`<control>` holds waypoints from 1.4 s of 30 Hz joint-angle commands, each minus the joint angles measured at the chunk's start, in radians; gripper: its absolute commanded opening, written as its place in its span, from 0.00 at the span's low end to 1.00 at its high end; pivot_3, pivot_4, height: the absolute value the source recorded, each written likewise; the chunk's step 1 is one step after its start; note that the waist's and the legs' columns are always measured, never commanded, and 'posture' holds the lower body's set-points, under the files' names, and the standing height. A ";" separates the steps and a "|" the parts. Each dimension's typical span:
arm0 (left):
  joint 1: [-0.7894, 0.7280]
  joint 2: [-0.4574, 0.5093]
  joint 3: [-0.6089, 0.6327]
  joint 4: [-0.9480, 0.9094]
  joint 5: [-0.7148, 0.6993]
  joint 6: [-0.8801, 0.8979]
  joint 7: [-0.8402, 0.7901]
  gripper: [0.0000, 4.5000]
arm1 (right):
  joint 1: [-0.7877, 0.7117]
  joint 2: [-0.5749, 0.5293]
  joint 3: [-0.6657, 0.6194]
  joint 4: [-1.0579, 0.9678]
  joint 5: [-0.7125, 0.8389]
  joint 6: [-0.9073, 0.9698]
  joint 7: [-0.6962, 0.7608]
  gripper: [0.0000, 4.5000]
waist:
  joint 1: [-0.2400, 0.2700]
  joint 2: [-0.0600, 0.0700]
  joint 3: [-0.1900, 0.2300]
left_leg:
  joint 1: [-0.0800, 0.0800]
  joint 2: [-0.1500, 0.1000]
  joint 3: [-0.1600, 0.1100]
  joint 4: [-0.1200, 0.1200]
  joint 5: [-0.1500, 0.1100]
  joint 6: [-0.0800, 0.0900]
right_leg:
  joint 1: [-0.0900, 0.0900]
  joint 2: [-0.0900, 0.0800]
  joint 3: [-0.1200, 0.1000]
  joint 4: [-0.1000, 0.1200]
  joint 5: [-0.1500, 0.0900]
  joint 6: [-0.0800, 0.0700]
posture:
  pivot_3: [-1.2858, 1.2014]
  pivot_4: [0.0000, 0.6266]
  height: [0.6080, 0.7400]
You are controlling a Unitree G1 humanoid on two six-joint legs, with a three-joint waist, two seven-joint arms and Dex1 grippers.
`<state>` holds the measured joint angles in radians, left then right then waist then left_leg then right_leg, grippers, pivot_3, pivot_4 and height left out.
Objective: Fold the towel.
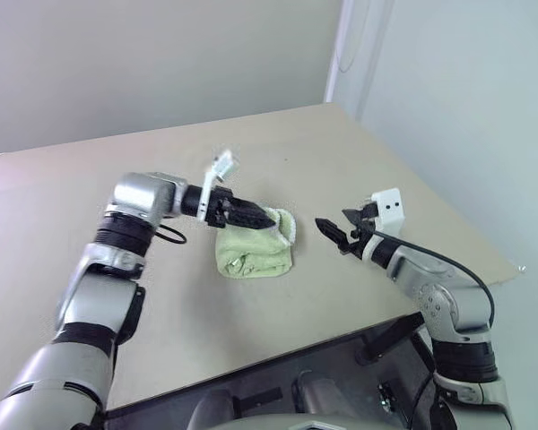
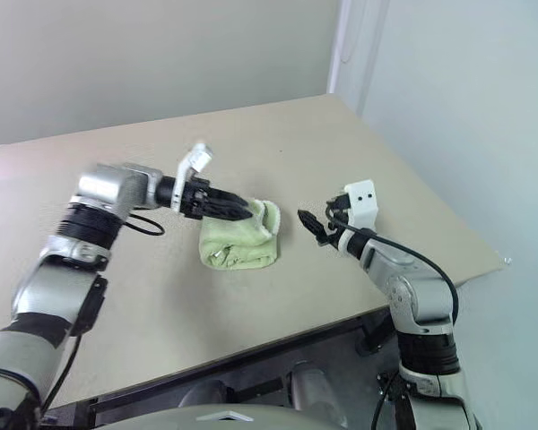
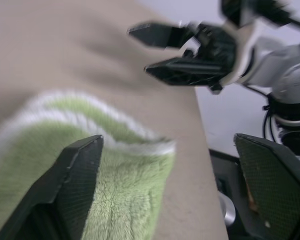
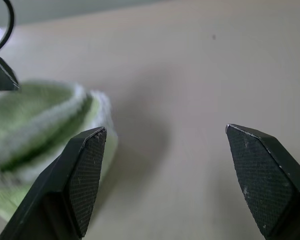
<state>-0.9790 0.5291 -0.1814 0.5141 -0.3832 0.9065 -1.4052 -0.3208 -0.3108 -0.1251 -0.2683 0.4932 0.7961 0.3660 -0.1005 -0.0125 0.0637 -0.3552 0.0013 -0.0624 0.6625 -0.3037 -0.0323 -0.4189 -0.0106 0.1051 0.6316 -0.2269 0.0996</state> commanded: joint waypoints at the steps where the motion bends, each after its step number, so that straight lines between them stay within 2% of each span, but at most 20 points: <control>1: 0.011 0.054 0.082 -0.022 0.017 -0.098 0.073 0.97 | -0.107 0.027 -0.022 -0.027 0.096 0.013 0.041 0.89 | 0.000 0.000 0.000 | 0.000 0.000 0.000 0.000 0.000 0.000 | 0.000 0.000 0.000 0.000 0.000 0.000 | 0.52 0.00 1.00; 4: 0.083 0.081 0.091 -0.028 0.088 -0.303 0.152 0.97 | -0.196 0.050 0.040 0.015 0.114 0.036 0.080 0.89 | 0.001 0.002 -0.001 | 0.001 0.000 -0.001 0.000 0.000 0.000 | 0.000 0.000 0.000 0.001 0.000 0.000 | 0.52 0.00 1.00; 9: 0.211 0.097 0.071 -0.093 0.170 -0.487 0.217 0.97 | -0.271 0.060 0.169 0.156 0.043 0.041 0.122 0.89 | 0.009 0.000 -0.001 | -0.001 0.000 -0.001 0.000 0.000 0.000 | 0.000 -0.001 -0.001 0.000 0.002 -0.003 | 0.52 0.00 1.00; 14: 0.292 0.044 0.048 -0.140 0.210 -0.550 0.289 0.97 | -0.258 0.085 0.252 0.247 -0.021 -0.024 0.155 0.89 | 0.031 0.000 -0.001 | -0.002 -0.001 0.000 0.000 0.000 0.000 | 0.000 -0.002 -0.001 -0.001 0.002 -0.002 | 0.52 0.00 1.00; 22: 0.416 0.028 -0.066 -0.143 0.327 -0.674 0.320 0.97 | -0.202 0.076 0.383 0.371 -0.173 -0.099 0.186 0.89 | 0.029 0.000 -0.001 | 0.000 -0.001 0.000 0.000 0.000 0.000 | 0.000 -0.001 -0.001 0.000 0.002 -0.002 | 0.52 0.00 1.00; 26: 0.414 -0.003 -0.097 -0.037 0.393 -0.765 0.372 0.97 | -0.176 0.072 0.444 0.418 -0.260 -0.141 0.183 0.89 | 0.030 0.002 -0.003 | 0.004 -0.001 0.000 0.001 0.000 0.000 | 0.004 -0.001 -0.001 0.000 0.001 0.000 | 0.52 0.00 1.00; 32: 0.360 -0.047 -0.066 0.038 0.381 -0.811 0.392 0.97 | -0.168 0.043 0.534 0.487 -0.409 -0.205 0.180 0.89 | 0.029 0.002 -0.005 | 0.019 -0.001 -0.001 0.002 0.000 0.000 | 0.022 -0.001 -0.001 -0.002 -0.003 -0.001 | 0.52 0.00 1.00; 35: 0.358 -0.042 -0.056 0.030 0.364 -0.813 0.363 0.97 | -0.165 0.043 0.514 0.467 -0.408 -0.223 0.200 0.89 | 0.029 0.002 -0.005 | 0.021 -0.001 -0.001 0.002 0.000 0.000 | 0.024 -0.001 -0.001 -0.002 -0.003 -0.001 | 0.52 0.00 1.00; 38: 0.353 -0.037 0.003 -0.017 0.272 -0.722 0.304 0.97 | -0.185 0.073 0.400 0.378 -0.308 -0.214 0.224 0.89 | 0.029 0.002 -0.005 | 0.019 -0.001 -0.002 0.002 0.000 0.000 | 0.022 0.000 -0.001 -0.002 -0.003 -0.001 | 0.52 0.00 1.00; 42: 0.353 0.019 0.069 -0.120 0.164 -0.576 0.207 0.97 | -0.217 0.096 0.265 0.250 -0.147 -0.154 0.280 0.89 | 0.026 0.002 -0.004 | 0.010 -0.001 -0.002 0.002 0.000 0.000 | 0.013 0.000 -0.001 -0.001 0.000 0.003 | 0.52 0.00 1.00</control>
<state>-0.6028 0.5257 -0.1571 0.4503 -0.1739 0.2947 -1.1688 -0.4994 -0.2202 0.1882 0.0584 0.2858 0.6321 0.6228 -0.0743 -0.0103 0.0597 -0.3467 0.0004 -0.0650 0.6635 -0.3037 -0.0323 -0.4079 -0.0107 0.1045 0.6306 -0.2273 0.1023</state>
